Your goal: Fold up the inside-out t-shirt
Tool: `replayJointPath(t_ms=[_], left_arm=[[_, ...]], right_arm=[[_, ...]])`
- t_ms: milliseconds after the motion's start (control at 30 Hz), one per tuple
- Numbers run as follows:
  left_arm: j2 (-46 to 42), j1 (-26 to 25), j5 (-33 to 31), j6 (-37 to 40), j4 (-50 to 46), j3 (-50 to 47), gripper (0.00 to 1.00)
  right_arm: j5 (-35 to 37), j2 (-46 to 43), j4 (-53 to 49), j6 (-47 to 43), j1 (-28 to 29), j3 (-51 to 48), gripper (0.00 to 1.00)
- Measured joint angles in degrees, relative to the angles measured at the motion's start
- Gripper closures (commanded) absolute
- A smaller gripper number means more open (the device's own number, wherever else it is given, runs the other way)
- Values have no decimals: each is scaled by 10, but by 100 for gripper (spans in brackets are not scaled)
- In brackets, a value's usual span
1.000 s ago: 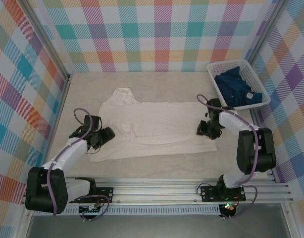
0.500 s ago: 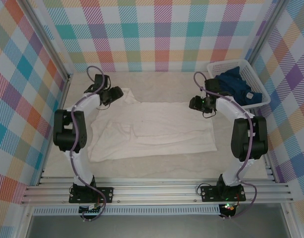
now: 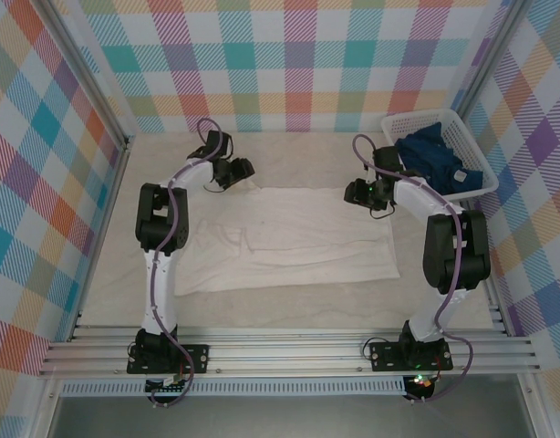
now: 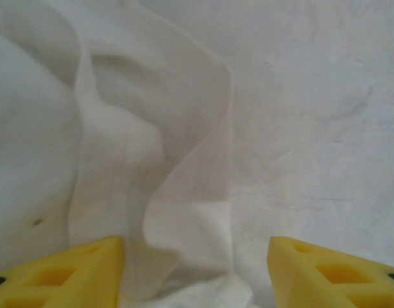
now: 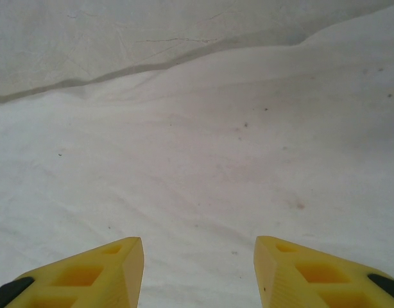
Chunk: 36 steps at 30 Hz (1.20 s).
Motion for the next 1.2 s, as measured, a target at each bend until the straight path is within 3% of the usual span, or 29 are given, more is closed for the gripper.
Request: replayJointPath(t_ms=[300, 600, 700, 967, 1200], left_arm=[[82, -22, 51, 17, -3, 150, 41], [127, -33, 162, 46, -4, 240, 39], [117, -33, 147, 78, -17, 236, 38], [-5, 10, 52, 97, 1, 33, 37], [-2, 91, 1, 96, -8, 49, 37]], right_arm=[[-2, 0, 3, 0, 0, -12, 51], [-6, 2, 3, 0, 0, -14, 51], [-7, 2, 3, 0, 0, -14, 51], [-15, 10, 5, 0, 1, -14, 51], [-23, 31, 8, 0, 4, -14, 51]])
